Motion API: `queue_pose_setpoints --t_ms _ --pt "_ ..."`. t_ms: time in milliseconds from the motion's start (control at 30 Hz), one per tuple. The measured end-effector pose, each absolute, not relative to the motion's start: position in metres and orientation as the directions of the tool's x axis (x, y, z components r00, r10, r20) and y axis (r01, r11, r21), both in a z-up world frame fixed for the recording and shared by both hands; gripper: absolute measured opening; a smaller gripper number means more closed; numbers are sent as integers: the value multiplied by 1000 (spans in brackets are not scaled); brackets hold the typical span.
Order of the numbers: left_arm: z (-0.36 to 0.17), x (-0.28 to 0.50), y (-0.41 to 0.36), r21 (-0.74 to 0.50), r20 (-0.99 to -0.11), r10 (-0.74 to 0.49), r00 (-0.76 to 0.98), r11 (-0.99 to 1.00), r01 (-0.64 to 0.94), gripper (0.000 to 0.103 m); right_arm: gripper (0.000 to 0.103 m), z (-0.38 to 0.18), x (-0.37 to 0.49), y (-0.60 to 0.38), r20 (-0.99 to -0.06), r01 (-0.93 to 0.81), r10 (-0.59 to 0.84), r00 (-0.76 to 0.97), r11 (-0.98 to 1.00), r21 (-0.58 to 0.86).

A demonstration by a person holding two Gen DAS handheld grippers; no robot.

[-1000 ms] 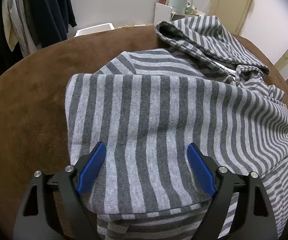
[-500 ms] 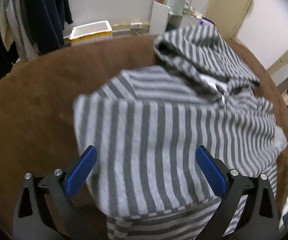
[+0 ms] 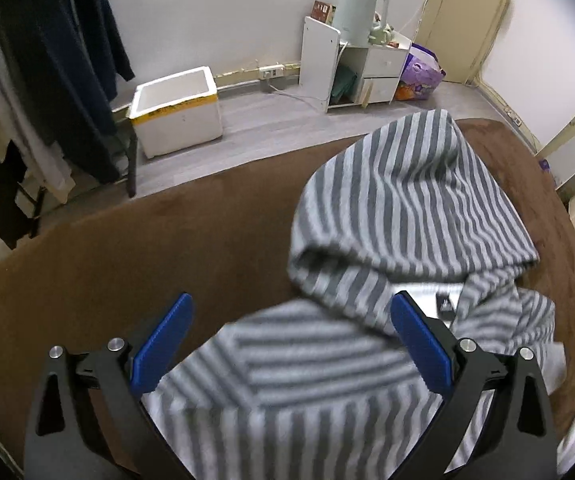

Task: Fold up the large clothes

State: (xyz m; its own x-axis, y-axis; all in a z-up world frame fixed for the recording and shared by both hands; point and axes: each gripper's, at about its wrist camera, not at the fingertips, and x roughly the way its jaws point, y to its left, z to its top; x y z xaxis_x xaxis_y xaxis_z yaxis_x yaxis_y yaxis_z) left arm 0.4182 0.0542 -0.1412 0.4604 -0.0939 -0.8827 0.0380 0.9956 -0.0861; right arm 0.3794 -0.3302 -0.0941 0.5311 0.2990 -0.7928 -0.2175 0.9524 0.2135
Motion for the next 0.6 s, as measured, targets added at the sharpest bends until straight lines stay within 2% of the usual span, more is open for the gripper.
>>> queue_pose_setpoints --t_ms 167,300,400,500,600 --pt "-157 454 42 -45 -897 -45 440 999 11 96 65 -119 418 -314 -836 -236 240 494 962 137" --pt "-180 473 51 -98 -919 -65 389 993 -64 96 65 -141 441 -326 -839 -155 241 488 970 189" --pt "-197 481 60 -79 -936 -39 349 992 -99 96 65 -159 455 -341 -839 -80 240 488 970 230" --pt "-205 485 62 -103 -934 -61 353 990 -100 96 65 -177 465 -353 -829 -40 286 482 952 305" --pt "-212 490 58 -98 -939 -62 338 991 -91 96 65 -188 471 -353 -838 -41 289 463 951 306"
